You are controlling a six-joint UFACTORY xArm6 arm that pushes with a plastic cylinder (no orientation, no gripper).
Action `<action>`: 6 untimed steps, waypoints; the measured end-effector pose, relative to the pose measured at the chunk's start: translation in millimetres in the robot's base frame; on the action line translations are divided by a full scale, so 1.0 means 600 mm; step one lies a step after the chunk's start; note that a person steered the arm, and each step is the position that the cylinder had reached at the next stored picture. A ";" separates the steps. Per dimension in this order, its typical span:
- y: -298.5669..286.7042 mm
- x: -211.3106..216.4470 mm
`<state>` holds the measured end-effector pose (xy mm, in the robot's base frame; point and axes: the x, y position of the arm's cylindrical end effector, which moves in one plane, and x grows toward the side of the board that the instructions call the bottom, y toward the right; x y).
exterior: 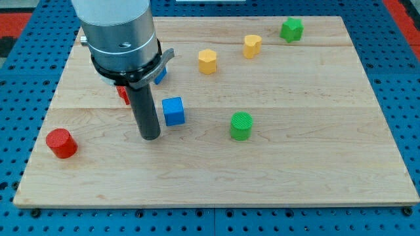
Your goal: Slide the green circle to the bottom left
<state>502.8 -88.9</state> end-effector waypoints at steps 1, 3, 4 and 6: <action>0.147 -0.036; -0.012 -0.074; -0.077 -0.073; 0.231 -0.129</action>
<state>425.5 49.6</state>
